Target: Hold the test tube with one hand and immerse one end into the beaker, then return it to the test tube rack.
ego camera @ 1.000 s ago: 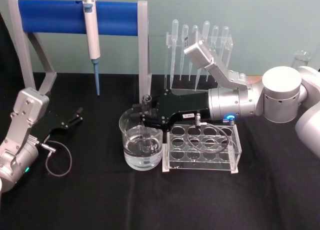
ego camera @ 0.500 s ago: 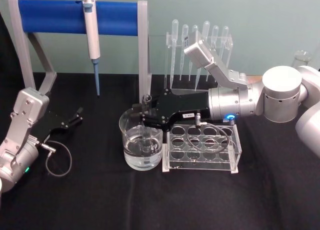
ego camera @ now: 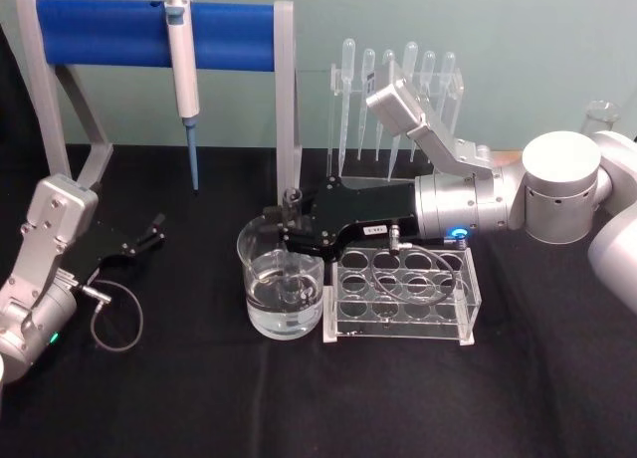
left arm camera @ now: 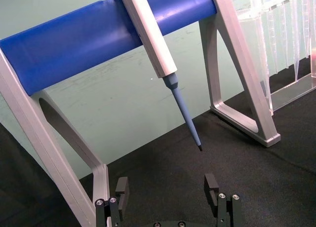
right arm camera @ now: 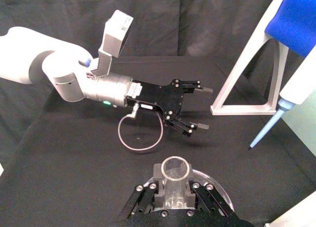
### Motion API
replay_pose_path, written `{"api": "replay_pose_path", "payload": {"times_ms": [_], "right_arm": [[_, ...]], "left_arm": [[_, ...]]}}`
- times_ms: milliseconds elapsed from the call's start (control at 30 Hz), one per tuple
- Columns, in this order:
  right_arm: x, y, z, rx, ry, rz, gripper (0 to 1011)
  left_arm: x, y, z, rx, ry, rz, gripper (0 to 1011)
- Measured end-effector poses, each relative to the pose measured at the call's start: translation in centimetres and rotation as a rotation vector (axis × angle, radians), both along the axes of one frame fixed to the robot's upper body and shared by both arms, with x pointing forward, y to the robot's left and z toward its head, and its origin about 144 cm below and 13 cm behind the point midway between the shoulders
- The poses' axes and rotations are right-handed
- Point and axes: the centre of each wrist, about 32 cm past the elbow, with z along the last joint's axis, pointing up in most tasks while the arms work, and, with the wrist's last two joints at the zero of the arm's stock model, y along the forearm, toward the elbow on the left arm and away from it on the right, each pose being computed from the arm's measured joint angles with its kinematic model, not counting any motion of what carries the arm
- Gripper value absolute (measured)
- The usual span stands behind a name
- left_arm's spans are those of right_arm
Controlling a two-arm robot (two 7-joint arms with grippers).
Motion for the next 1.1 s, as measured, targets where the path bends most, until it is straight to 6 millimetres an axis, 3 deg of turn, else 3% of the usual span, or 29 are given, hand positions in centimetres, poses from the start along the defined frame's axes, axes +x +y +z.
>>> {"api": "replay_pose_path", "payload": {"times_ms": [1100], "right_arm": [[0.00, 0.00, 0.00, 0.000, 0.000, 0.000, 226]], "left_arm": [[0.00, 0.00, 0.00, 0.000, 0.000, 0.000, 1000]]}}
